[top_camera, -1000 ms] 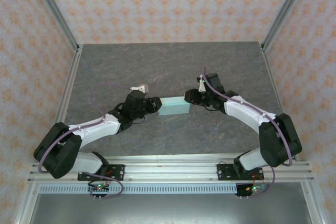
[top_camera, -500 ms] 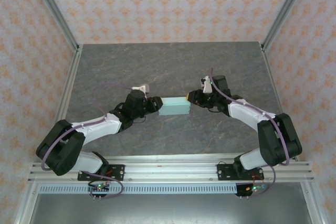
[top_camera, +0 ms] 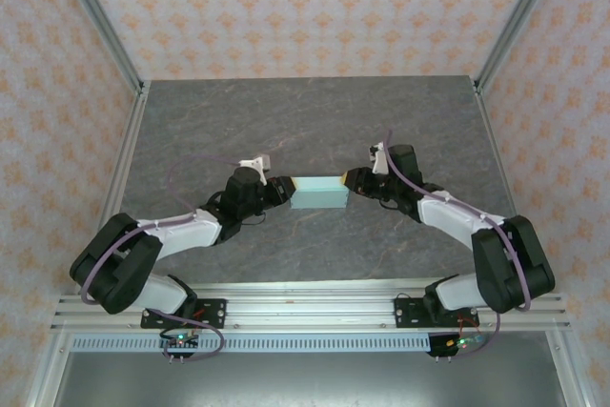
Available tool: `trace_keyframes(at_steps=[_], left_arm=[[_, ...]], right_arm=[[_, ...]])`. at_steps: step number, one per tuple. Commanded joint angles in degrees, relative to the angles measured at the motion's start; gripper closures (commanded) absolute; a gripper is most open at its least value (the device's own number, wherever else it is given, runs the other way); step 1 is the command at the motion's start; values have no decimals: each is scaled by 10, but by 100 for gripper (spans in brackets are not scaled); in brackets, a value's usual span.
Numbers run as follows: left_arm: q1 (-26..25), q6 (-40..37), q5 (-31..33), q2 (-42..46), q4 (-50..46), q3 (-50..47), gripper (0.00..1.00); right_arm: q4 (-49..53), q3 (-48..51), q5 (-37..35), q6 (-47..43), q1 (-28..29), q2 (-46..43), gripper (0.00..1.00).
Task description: Fold the paper box
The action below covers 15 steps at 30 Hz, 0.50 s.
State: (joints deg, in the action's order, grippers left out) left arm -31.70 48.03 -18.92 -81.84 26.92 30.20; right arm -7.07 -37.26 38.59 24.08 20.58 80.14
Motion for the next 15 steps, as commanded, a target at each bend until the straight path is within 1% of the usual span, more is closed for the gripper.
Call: trace_keyframes(at_steps=[1, 5, 9, 12, 15], left_arm=[[-1, -11, -37, -28, -199, -19, 66], [13, -24, -40, -8, -228, -3, 57], [18, -33, -41, 0, -243, -2, 56], [18, -39, -41, -8, -247, -6, 58], [18, -43, -35, -13, -249, -8, 58]], right_arm=[[143, 21, -32, -13, 11, 46, 82], [156, 1, -35, -18, 11, 50, 81], [184, -21, -29, -30, 10, 53, 75], [202, -40, -11, -40, 7, 55, 71], [220, -61, 6, -46, 7, 60, 67]])
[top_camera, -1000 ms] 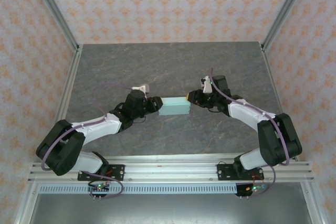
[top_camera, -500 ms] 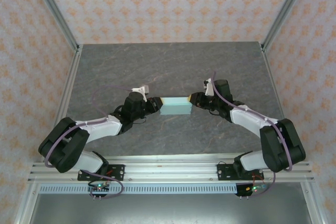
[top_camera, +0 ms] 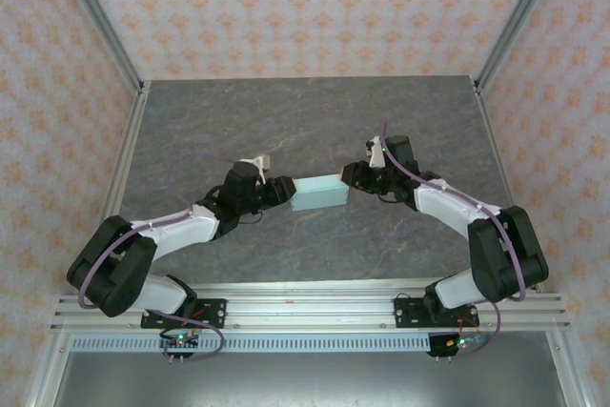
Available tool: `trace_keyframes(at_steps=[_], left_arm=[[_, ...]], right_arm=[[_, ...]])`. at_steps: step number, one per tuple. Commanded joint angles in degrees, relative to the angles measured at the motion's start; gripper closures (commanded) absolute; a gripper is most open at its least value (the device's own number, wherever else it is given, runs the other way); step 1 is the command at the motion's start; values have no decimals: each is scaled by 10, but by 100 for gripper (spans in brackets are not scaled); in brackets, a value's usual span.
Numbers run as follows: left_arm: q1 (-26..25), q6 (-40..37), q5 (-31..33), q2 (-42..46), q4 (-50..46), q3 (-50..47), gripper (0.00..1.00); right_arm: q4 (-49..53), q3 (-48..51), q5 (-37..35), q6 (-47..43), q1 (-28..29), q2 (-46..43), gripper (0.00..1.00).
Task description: Fold the paper box
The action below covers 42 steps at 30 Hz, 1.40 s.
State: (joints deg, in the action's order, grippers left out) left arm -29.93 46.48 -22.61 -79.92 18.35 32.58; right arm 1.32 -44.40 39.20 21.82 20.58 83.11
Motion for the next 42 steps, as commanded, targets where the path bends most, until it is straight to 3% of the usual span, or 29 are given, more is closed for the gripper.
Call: trace_keyframes(at_steps=[1, 7, 18, 42], left_arm=[[0, -27, 3, -33, -162, -31, 58], [0, -36, 17, -35, -174, -23, 58], [-3, -44, 23, -32, -187, -11, 58], [-17, -48, 38, -30, -206, 12, 58]], right_arm=[[137, 5, 7, -23, 5, 32, 66], [147, -31, 40, -24, 2, 40, 60], [161, -79, 31, -28, -3, 49, 52], [201, -135, 7, -44, -3, 38, 45]])
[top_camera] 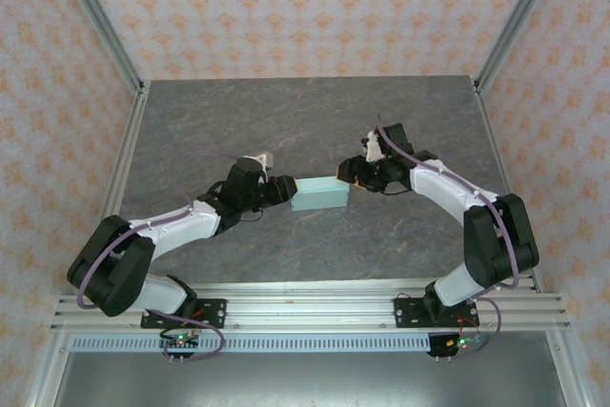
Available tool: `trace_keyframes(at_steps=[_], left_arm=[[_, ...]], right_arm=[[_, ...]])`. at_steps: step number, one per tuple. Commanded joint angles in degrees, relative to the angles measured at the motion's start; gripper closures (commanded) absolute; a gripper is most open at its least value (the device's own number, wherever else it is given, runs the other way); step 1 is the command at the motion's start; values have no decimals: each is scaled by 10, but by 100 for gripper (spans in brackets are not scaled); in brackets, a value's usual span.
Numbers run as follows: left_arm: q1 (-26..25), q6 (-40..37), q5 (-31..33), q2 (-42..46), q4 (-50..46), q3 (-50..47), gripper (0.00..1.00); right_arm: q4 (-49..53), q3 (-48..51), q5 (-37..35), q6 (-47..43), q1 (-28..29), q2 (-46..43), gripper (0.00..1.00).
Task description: Fold the paper box
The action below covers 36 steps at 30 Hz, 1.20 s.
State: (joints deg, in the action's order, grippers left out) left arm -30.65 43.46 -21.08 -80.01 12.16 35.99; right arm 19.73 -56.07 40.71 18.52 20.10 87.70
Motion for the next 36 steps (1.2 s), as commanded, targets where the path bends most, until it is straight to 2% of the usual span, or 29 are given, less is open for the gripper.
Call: trace_keyframes(at_steps=[1, 10, 19, 27, 36], left_arm=[[-10, -17, 24, -28, -144, -22, 58], [-12, -18, 26, -24, -145, -23, 58], [-11, -18, 25, -21, -147, -29, 58], [-11, -22, 13, -17, -160, -41, 67], [-7, -25, 3, -25, -159, -58, 72]], right_arm=[[19, -18, -8, -12, 2, -11, 45], [37, 7, -13, -23, -8, -38, 51], [15, 53, -11, -23, -9, -20, 65], [19, 93, -27, -16, -15, -15, 75], [11, 136, -8, -3, -35, -6, 82]])
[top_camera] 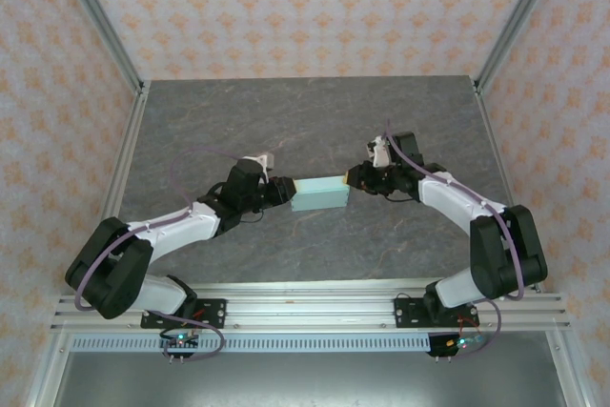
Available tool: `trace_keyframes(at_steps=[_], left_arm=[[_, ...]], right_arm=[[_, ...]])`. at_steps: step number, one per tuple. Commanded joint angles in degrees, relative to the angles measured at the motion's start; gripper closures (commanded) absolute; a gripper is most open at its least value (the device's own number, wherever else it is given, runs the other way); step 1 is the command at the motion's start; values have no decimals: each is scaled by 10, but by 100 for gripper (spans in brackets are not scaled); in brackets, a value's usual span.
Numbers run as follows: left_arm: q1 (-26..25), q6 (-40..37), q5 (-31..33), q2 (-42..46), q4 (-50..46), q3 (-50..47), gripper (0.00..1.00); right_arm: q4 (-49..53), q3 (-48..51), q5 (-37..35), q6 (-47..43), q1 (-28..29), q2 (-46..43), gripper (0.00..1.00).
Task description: Fold the paper box
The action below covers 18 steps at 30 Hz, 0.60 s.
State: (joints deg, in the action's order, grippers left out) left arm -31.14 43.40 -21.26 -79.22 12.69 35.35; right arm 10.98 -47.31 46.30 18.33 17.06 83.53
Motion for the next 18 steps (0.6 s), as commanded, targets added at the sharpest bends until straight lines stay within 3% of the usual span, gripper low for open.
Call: trace_keyframes(at_steps=[1, 18], left_arm=[[-2, -23, 4, -38, -160, -57, 72], [-6, 25, 32, -84, -70, -125, 80]], right_arm=[[98, 55, -67, 0, -4, 37, 82], [29, 141, -141, 67, -5, 57, 92]])
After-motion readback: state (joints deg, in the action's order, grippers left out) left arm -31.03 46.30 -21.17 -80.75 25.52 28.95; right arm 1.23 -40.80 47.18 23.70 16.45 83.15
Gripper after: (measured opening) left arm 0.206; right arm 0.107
